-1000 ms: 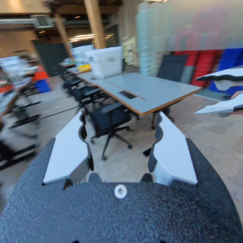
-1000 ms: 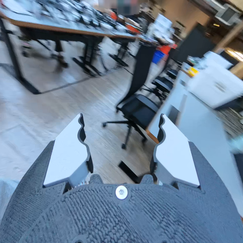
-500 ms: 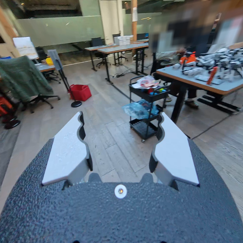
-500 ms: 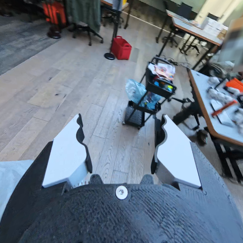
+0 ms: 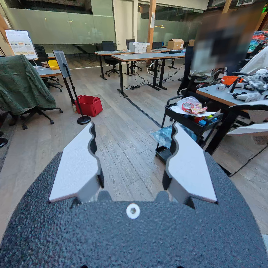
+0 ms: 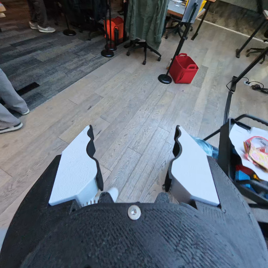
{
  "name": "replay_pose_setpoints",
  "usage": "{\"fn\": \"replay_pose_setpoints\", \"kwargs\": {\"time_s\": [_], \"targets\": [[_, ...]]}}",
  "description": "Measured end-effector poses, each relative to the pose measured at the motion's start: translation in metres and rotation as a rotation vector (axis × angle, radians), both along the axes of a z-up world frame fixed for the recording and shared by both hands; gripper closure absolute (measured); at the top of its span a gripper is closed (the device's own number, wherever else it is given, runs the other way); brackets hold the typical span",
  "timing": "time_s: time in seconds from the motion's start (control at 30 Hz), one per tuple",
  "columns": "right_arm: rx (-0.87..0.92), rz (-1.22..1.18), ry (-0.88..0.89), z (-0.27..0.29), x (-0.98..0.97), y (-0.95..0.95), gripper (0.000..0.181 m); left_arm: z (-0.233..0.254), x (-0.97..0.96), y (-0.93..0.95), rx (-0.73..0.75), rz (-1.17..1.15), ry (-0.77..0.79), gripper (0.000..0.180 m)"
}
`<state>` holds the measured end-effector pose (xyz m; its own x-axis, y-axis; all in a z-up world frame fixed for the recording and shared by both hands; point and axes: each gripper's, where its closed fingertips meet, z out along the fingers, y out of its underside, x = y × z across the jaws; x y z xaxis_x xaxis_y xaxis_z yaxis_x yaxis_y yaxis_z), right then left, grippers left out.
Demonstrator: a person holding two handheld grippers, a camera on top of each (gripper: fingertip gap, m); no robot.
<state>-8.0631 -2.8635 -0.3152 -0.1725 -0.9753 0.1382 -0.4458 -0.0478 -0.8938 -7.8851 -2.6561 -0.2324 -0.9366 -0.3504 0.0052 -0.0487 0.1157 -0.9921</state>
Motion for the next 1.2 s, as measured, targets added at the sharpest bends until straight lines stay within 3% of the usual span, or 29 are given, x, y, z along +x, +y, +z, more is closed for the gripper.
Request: {"fn": "replay_pose_setpoints", "kwargs": {"time_s": [0.3, 0.53, 0.63, 0.67, 0.73, 0.77, 0.9, 1.03, 1.2], "targets": [[0.017, 0.087, -0.067, -0.018, 0.267, -0.175, 0.072, -0.034, 0.220, -0.132, 0.072, 0.108, 0.004, 0.076], [0.042, 0.155, -0.152, 0.030, 0.487, -0.302, 0.073, 0.003, 0.428, -0.225, 0.034, 0.340, -0.036, 0.081], [0.082, 0.242, -0.164, 0.042, 0.550, -0.327, 0.073, -0.018, 0.510, -0.281, 0.095, 0.408, -0.031, 0.064], [-0.014, 0.289, -0.132, 0.039, 0.565, -0.342, 0.076, -0.030, 0.534, -0.307, 0.117, 0.405, -0.033, 0.061], [-0.325, 0.335, -0.004, 0.025, 0.594, -0.400, 0.070, -0.054, 0.575, -0.372, 0.130, 0.354, 0.006, 0.058], [-0.348, 0.354, 0.037, 0.022, 0.610, -0.430, 0.065, -0.062, 0.595, -0.409, 0.115, 0.323, 0.024, 0.058], [-0.018, 0.279, -0.079, 0.045, 0.689, -0.563, 0.088, -0.084, 0.681, -0.570, 0.079, 0.177, 0.015, 0.062], [-0.058, 0.039, -0.037, 0.039, 0.752, -0.726, 0.071, -0.069, 0.767, -0.744, 0.042, 0.019, 0.061, 0.063], [-0.032, -0.108, 0.010, 0.023, 0.796, -0.868, 0.073, -0.027, 0.844, -0.930, 0.017, -0.141, 0.037, 0.064]]}}
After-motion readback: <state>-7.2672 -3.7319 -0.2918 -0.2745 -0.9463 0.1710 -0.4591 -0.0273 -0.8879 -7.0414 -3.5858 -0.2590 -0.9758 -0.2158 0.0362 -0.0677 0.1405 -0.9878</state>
